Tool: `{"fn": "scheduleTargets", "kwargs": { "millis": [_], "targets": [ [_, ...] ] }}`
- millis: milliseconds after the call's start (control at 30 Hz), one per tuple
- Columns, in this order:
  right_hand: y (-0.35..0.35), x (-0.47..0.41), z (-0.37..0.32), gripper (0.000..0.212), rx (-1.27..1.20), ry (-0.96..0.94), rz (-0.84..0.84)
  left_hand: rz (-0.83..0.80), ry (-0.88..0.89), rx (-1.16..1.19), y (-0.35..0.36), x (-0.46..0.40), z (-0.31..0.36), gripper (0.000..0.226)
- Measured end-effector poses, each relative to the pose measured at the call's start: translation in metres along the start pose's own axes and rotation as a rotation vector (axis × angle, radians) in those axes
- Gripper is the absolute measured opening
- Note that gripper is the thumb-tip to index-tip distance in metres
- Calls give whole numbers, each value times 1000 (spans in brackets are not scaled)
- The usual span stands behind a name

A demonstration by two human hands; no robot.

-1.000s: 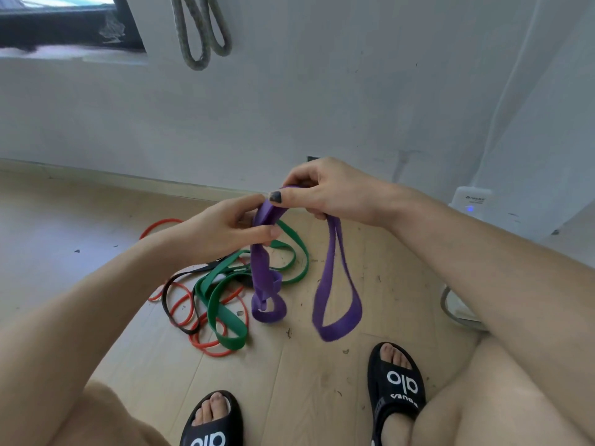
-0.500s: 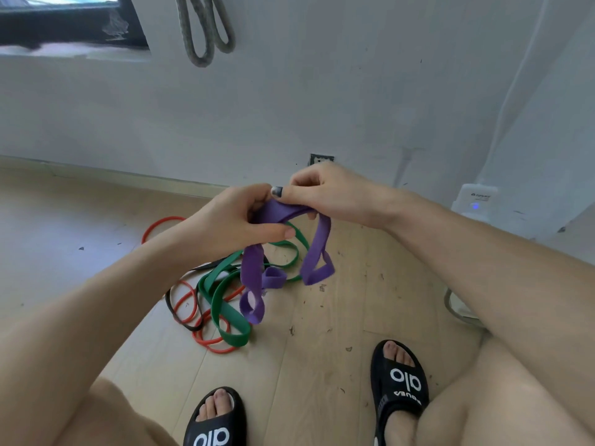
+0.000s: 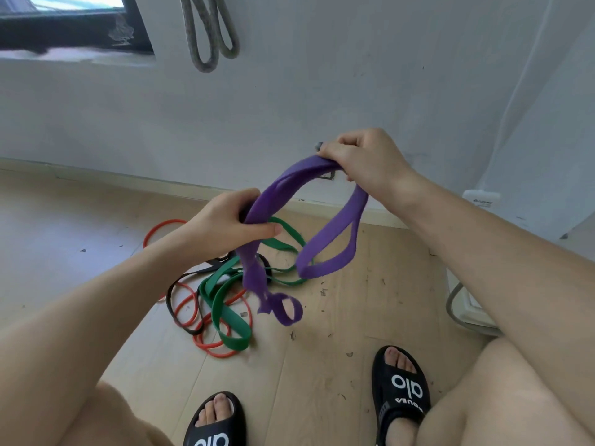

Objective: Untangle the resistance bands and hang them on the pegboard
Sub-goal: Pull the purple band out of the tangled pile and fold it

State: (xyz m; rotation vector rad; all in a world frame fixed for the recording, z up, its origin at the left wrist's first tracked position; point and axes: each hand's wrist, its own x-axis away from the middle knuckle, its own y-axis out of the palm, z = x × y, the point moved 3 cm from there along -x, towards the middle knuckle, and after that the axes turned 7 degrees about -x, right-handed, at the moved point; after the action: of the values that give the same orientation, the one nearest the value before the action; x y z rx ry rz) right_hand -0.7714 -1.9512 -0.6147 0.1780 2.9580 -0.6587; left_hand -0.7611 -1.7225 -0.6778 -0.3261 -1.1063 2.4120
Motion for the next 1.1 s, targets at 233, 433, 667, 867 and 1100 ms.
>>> {"fn": "scheduleTargets", "kwargs": {
  "millis": [233, 433, 667, 867, 1100],
  "targets": [
    [3, -3, 19, 34, 118, 79, -72, -154, -22, -96, 10, 6, -1, 25],
    [6, -1, 4, 26, 39, 3, -115, -267, -30, 6, 13, 8, -5, 29],
    [8, 5, 0, 27, -56, 16, -174, -278, -44, -52, 15, 8, -10, 11],
    [8, 8, -7, 26, -129, 17, -192, -213, -26, -204, 5, 8, -9, 24],
    [18, 16, -12, 22, -161, 8, -263, -219, -47, -308, 7, 8, -6, 31]
  ]
}}
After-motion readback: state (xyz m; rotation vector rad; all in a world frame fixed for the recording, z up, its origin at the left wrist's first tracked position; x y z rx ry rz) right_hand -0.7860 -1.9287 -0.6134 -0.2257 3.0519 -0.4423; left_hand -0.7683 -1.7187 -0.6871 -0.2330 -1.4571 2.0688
